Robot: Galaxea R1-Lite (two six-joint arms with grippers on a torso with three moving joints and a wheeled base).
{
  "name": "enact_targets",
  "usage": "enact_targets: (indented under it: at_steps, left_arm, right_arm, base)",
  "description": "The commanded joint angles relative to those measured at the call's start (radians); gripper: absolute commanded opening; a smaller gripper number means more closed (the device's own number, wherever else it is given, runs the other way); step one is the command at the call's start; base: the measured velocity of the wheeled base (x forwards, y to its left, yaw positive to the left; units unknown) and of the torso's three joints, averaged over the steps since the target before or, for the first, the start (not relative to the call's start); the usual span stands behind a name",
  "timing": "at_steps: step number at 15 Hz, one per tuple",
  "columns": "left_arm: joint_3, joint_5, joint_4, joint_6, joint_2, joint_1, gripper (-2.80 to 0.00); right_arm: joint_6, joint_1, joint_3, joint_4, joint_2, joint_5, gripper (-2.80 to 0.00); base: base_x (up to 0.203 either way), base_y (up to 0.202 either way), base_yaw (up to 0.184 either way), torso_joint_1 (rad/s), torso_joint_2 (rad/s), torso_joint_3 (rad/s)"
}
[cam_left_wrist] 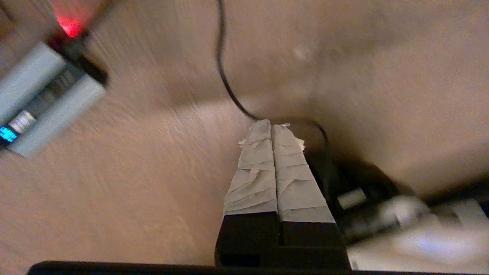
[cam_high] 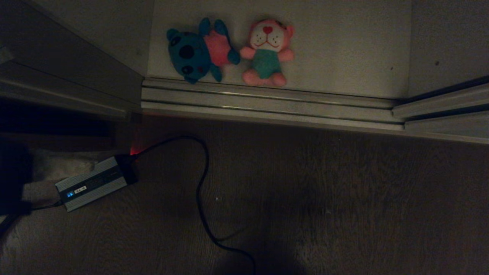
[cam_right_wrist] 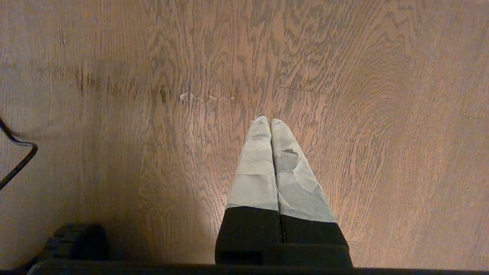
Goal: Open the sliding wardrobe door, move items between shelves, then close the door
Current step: Close the door
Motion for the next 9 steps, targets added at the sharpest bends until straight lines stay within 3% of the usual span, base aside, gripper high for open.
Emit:
enact_targets:
  at_steps: [1, 3, 5, 7, 9]
  left_arm:
    - [0.111, -0.063, 0.012, 0.005, -0.202, 0.04, -2.8]
    - [0.163, -0.137, 0.01, 0.033, -0.262, 0.178, -2.8]
    - [0.224, -0.219, 0.001, 0.086, -0.332, 0.372, -2.8]
    - [0.36, -0.255, -0.078, 0.112, -0.458, 0.45, -2.8]
    - [0.547, -0.258, -0.231, 0.123, -0.562, 0.482, -2.8]
  right_arm:
    - [-0.001, 0.0, 0.005, 0.0, 0.0, 0.0, -2.8]
    - [-0.001, 0.001, 0.005, 0.0, 0.0, 0.0, -2.8]
    - [-0.001, 0.0, 0.005, 0.0, 0.0, 0.0, -2.8]
    - [-0.001, 0.0, 0.005, 0.0, 0.0, 0.0, -2.8]
    - [-0.001, 0.0, 0.005, 0.0, 0.0, 0.0, -2.8]
  base:
    - [0.0, 0.0, 0.0, 0.0, 0.0, 0.0]
    - [0.0, 0.0, 0.0, 0.0, 0.0, 0.0]
    - [0.0, 0.0, 0.0, 0.0, 0.0, 0.0]
    - [0.0, 0.0, 0.0, 0.0, 0.0, 0.0]
    - [0.0, 0.0, 0.0, 0.0, 0.0, 0.0]
